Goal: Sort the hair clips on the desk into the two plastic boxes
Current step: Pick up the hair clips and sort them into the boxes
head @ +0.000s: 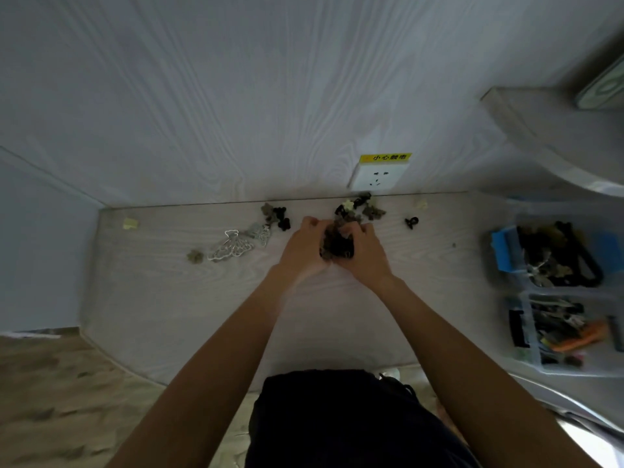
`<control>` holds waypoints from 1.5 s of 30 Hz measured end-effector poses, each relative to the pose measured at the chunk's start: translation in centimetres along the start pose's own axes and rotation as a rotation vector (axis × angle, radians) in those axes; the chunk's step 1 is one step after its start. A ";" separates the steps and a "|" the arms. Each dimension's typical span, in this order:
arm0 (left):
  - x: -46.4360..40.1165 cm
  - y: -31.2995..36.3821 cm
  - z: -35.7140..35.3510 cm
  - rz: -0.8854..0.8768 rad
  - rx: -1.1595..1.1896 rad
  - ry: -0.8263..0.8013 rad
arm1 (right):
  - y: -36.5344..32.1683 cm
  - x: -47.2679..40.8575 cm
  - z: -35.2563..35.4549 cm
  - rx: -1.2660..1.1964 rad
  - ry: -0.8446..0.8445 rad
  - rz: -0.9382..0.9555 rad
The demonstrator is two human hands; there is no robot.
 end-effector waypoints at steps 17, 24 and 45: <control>3.9 1.8 -1.8 0.094 0.327 -0.038 | 3.6 4.2 1.8 -0.419 -0.048 -0.122; 3.9 9.9 -4.2 -0.092 0.407 0.060 | 8.0 8.2 8.2 -0.641 0.181 -0.162; -2.8 29.2 -12.3 -0.554 -0.165 0.023 | 25.2 9.6 26.9 -0.004 0.302 -0.014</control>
Point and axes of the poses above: each hand's wrist, its own x-axis away from the middle knuckle, its own z-axis out of the back of the hand, y = z × x, the point moved 2 cm from there along -x, towards the middle knuckle, and after that the axes turned 4 degrees about y, right-handed, at the moved point
